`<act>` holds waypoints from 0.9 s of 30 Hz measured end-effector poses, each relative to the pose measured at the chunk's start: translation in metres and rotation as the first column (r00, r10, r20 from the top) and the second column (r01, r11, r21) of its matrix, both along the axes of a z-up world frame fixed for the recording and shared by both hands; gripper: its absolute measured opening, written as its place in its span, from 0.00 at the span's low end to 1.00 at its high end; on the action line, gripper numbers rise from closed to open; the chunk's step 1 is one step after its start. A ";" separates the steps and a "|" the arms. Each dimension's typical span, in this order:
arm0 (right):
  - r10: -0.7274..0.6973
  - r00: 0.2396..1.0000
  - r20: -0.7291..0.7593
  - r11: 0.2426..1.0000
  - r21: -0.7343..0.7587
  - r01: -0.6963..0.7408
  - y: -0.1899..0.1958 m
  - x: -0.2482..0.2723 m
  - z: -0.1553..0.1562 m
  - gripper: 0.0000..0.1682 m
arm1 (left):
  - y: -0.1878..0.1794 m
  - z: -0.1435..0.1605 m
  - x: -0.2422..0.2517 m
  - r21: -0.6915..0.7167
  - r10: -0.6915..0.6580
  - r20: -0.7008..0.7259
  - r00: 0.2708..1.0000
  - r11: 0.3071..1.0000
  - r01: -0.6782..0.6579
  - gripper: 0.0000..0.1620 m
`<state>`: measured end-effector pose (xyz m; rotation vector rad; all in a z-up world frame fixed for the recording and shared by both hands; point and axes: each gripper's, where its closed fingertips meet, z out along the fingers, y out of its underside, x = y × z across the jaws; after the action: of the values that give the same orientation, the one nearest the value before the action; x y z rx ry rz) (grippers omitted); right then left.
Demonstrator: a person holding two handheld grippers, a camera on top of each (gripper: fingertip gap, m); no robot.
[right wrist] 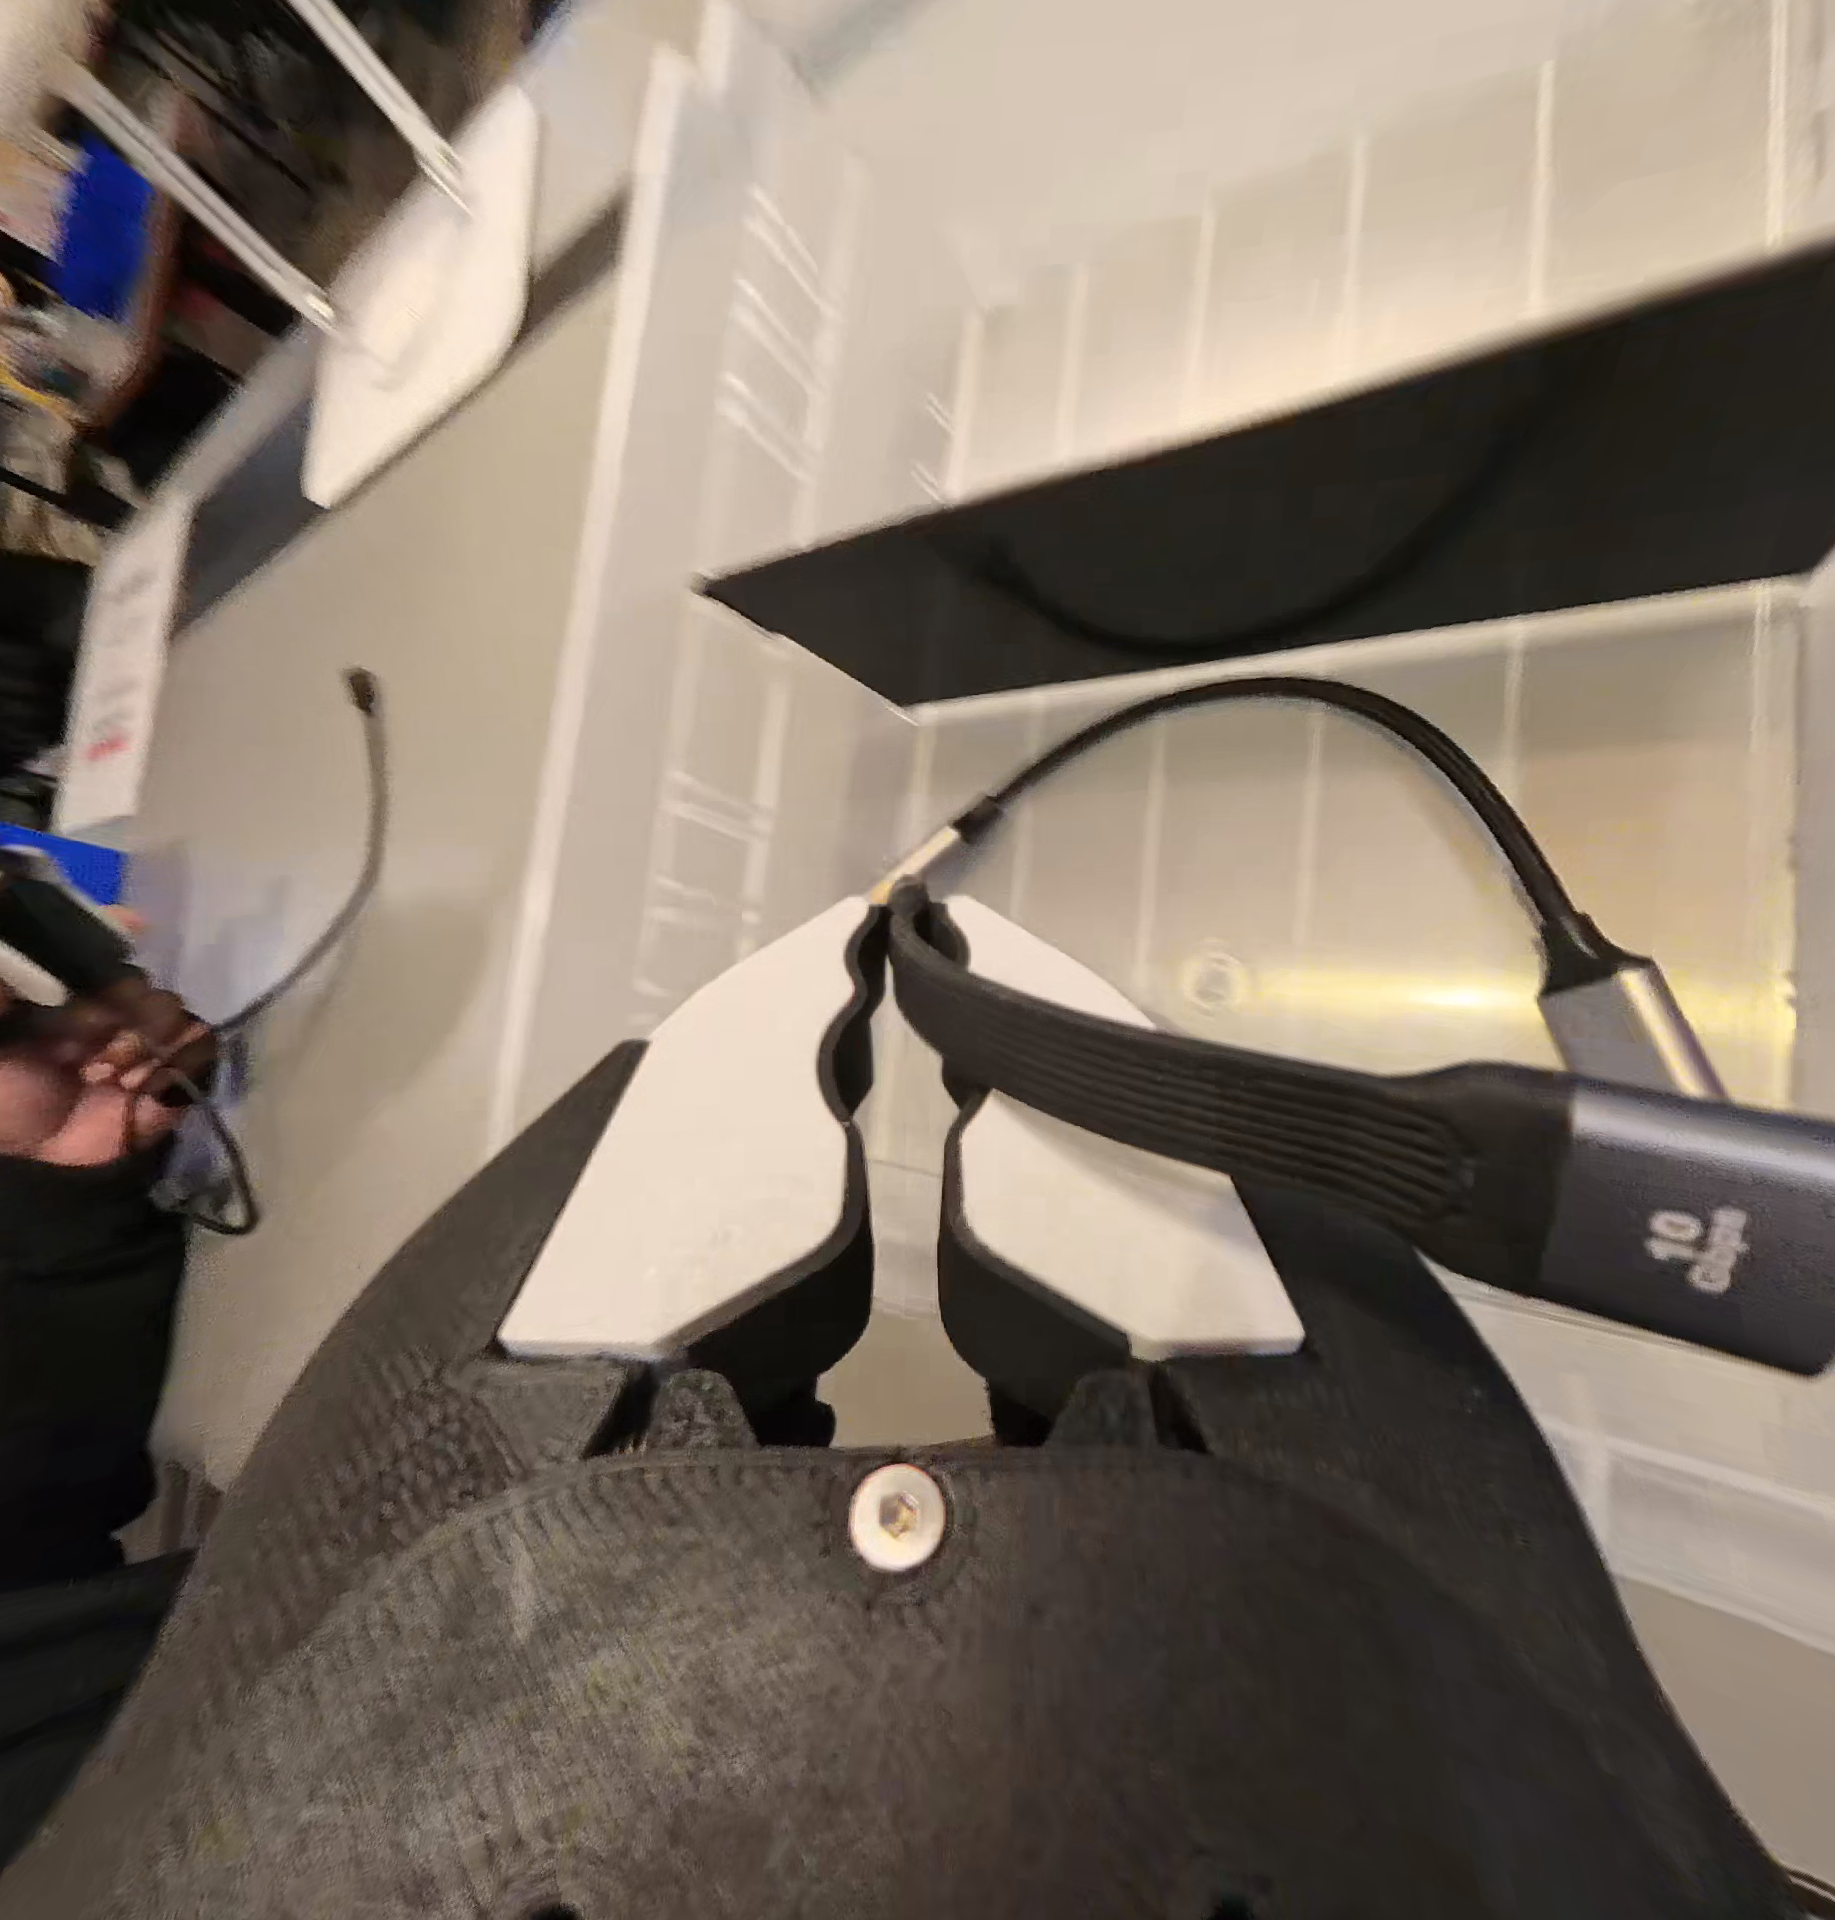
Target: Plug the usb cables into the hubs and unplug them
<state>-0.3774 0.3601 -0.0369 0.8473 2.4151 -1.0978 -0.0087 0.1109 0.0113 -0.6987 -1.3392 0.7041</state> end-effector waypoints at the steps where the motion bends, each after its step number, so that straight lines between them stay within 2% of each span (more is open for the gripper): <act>1: 0.002 1.000 0.009 0.999 0.038 -0.003 0.001 -0.002 -0.011 0.05 | 0.000 -0.001 -0.001 -0.002 -0.001 0.007 1.000 1.000 0.001 0.07; 3: -0.009 1.000 0.027 0.998 0.057 0.008 0.002 -0.006 -0.021 0.08 | 0.000 -0.004 -0.001 -0.005 -0.003 0.022 1.000 1.000 0.003 0.07; 5: 0.001 1.000 0.025 0.996 0.094 -0.003 0.004 -0.006 -0.026 0.18 | -0.001 -0.007 -0.002 0.002 -0.003 0.033 0.999 1.000 0.003 0.07; 11: 0.139 0.984 -0.111 0.956 0.274 -0.104 0.017 -0.008 -0.021 0.32 | -0.006 -0.016 -0.002 0.044 -0.005 0.072 0.997 0.999 0.002 0.07; 14: 0.249 0.949 -0.195 0.902 0.405 -0.153 0.028 -0.012 -0.016 0.38 | -0.005 -0.019 -0.002 0.049 -0.014 0.099 0.995 0.999 0.009 0.07; 20: 0.484 0.833 -0.269 0.739 0.635 -0.225 0.045 -0.019 -0.006 0.41 | -0.005 -0.018 -0.002 0.050 -0.019 0.106 0.994 0.999 0.014 0.07; 22: 0.502 0.807 -0.310 0.736 0.644 -0.210 0.040 -0.022 0.004 0.41 | -0.004 -0.016 -0.002 0.048 -0.021 0.100 0.995 0.999 0.016 0.07; 24: 0.479 0.798 -0.367 0.789 0.578 -0.207 0.022 -0.017 0.022 0.38 | -0.003 -0.015 -0.002 0.044 -0.022 0.094 0.995 0.999 0.018 0.07; 27: 0.496 0.766 -0.409 0.846 0.427 -0.320 -0.016 0.028 0.050 0.33 | -0.005 -0.017 -0.002 0.046 -0.017 0.093 0.996 0.999 0.012 0.07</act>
<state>-0.3494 0.3437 0.0132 0.0535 3.0852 -0.8098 -0.0109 0.1062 -0.0054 -0.7110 -1.4298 0.6336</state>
